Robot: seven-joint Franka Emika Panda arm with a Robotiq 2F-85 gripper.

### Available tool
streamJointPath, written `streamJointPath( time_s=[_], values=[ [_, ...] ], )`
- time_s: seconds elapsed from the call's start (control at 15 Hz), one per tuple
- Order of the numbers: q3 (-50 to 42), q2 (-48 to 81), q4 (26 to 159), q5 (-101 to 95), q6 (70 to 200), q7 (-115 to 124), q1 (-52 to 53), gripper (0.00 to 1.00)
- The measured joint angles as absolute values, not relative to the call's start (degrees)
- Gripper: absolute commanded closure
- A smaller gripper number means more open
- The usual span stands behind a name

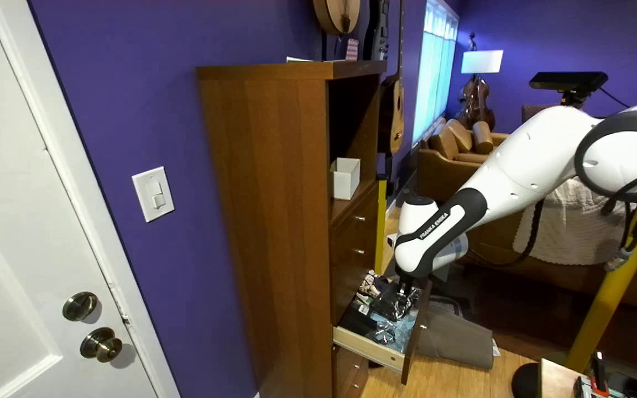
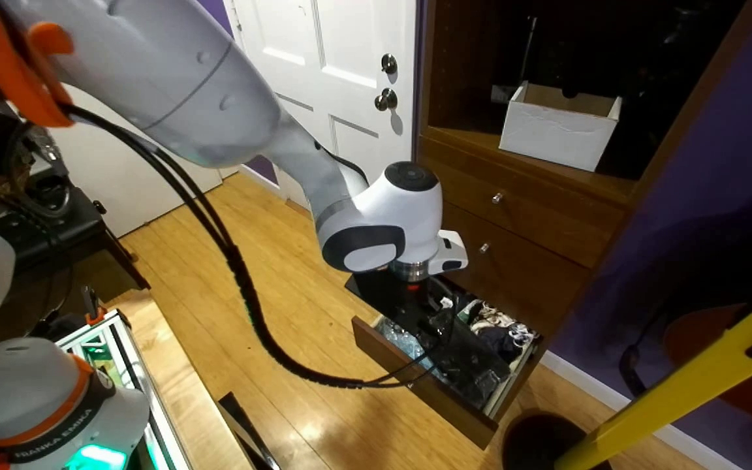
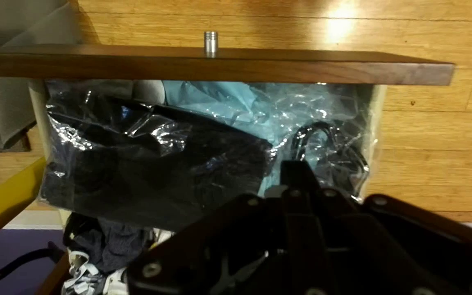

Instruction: Open the third drawer

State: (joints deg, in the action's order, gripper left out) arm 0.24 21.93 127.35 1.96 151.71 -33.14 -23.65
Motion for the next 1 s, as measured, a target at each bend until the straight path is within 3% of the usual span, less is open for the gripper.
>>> streamJointPath(
  time_s=[0.4, 0.67, 1.0],
  values=[
    [-2.0, 8.6, 128.0, 1.5, 133.7, -23.1, -17.5, 0.29],
    [-2.7, 4.6, 128.2, 0.4, 128.4, -15.6, -13.3, 0.01],
    [-2.9, 1.9, 131.3, -2.2, 129.7, -6.2, -9.7, 0.00]
  ],
)
